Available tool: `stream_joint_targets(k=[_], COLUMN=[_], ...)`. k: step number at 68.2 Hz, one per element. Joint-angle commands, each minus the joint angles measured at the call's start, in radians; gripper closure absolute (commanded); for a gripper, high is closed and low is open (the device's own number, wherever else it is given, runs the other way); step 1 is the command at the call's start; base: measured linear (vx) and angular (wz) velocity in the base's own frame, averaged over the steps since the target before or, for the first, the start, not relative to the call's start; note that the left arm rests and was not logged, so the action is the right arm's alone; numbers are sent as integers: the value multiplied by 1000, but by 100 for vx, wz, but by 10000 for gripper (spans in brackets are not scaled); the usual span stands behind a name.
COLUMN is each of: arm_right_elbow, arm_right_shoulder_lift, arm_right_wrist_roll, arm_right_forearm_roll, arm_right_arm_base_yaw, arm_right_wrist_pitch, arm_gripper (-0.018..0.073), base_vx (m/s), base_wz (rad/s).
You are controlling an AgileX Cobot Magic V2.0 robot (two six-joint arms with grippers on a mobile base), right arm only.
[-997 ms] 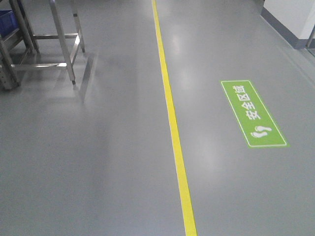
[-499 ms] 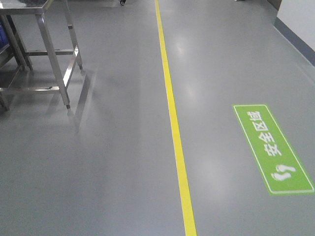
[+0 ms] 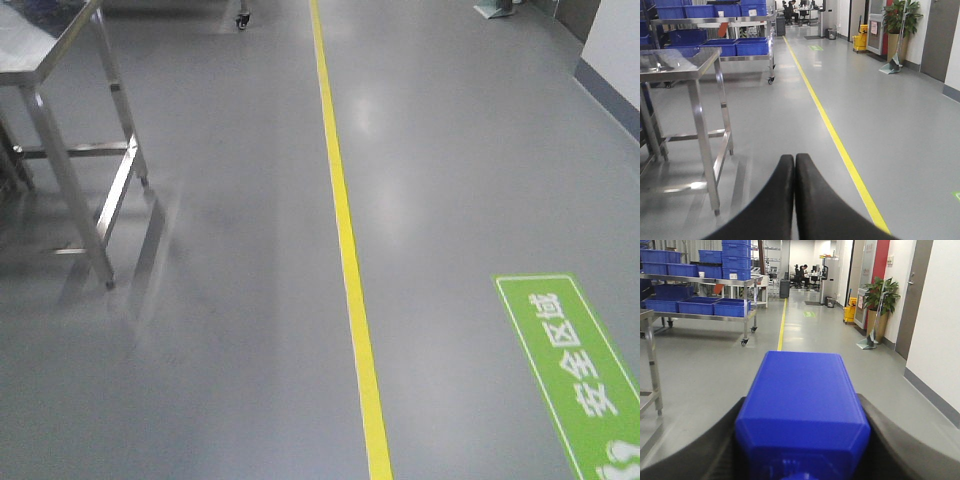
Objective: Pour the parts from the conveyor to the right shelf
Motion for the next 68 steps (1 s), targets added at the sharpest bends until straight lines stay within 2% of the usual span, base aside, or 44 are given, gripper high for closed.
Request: stream_joint_targets(k=[1, 68], arm_right_elbow=[-26, -26], arm_right_shoulder_lift=[14, 14], arm_right_wrist_roll=[-3, -3], arm_right_forearm_roll=[-6, -6], arm_right_arm_base_yaw=[-6, -6], arm_right_wrist_pitch=[-83, -83], arm_gripper=[565, 565], base_vx=[73, 72], base_wz=[-6, 2])
